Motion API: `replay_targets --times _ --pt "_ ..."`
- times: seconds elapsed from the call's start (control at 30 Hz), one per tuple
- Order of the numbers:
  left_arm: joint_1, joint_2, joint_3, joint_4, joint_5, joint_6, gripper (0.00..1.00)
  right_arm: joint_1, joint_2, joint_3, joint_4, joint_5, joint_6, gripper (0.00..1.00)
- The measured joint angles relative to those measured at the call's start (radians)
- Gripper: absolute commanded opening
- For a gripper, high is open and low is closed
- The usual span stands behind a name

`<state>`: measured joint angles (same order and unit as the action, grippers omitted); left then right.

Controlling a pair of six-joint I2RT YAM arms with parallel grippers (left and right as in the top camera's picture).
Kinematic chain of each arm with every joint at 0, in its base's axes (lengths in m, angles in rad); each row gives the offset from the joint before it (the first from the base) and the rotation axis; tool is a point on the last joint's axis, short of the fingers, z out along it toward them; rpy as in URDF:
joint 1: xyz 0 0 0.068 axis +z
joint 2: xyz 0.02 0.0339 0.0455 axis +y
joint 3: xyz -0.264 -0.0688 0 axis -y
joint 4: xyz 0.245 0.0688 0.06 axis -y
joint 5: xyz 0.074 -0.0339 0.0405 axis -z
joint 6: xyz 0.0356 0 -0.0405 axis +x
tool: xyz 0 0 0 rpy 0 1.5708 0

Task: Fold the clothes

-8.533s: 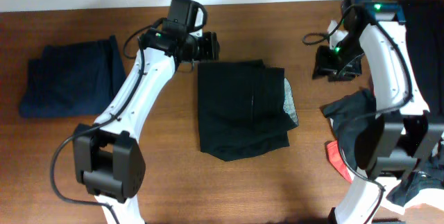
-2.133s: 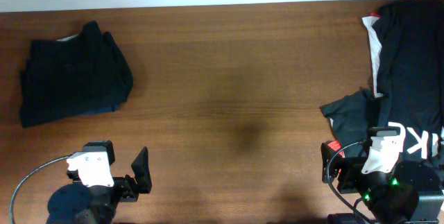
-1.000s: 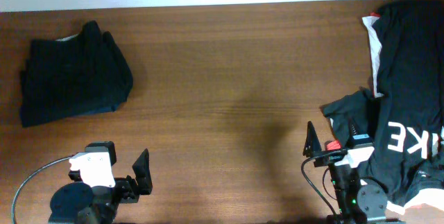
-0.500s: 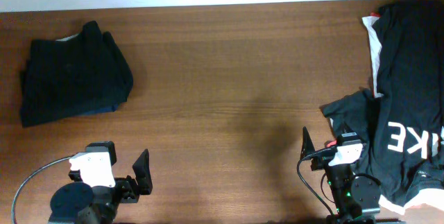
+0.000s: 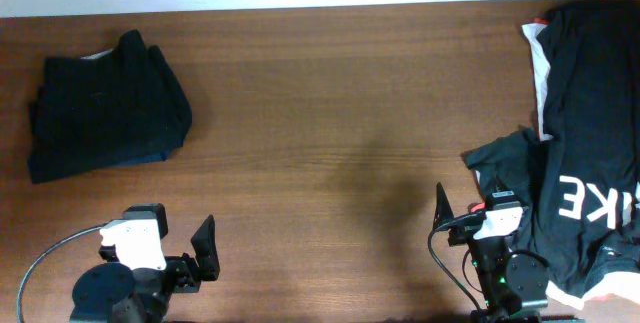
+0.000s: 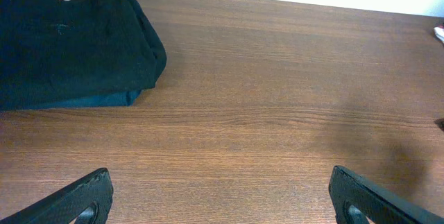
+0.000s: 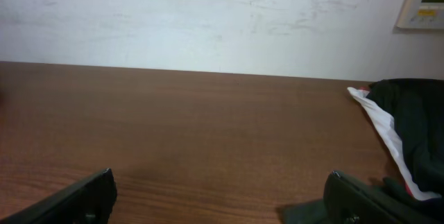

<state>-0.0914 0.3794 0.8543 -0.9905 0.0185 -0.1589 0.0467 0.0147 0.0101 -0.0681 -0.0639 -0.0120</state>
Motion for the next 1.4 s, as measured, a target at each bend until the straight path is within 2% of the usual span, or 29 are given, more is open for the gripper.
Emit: replay_targets --times 0.33,0.47,0.6,0.73,0.83,1.0,1.07,1.4 --pt "0.0 -0.002 -0.002 -0.021 -0.008 0.0 0.99 0.0 0.0 0.0 0.0 0.0 0.0 0.99" --pt "0.0 -0.063 -0.081 0.008 -0.05 0.0 0.99 0.0 0.0 0.0 0.0 0.0 0.0 0.98" --pt "0.0 -0.192 -0.29 0.163 -0.074 0.0 0.99 0.0 0.0 0.0 0.0 0.0 0.0 0.99" --pt "0.0 -0.319 -0.533 0.408 -0.08 0.0 0.99 0.0 -0.001 0.0 0.0 0.0 0.0 0.99" --pt "0.0 -0.353 -0.652 0.556 -0.082 0.0 0.99 0.0 -0.001 0.0 0.0 0.0 0.0 0.99" --pt "0.0 -0.363 -0.801 0.89 -0.084 0.0 0.99 0.0 -0.002 0.0 0.0 0.0 0.0 0.99" --pt "0.0 -0.365 -0.826 0.925 -0.084 0.0 0.99 0.0 -0.002 0.0 0.0 0.0 0.0 0.99" --pt "0.0 -0.365 -0.838 0.912 -0.075 0.0 0.99 0.0 -0.002 0.0 0.0 0.0 0.0 0.99"
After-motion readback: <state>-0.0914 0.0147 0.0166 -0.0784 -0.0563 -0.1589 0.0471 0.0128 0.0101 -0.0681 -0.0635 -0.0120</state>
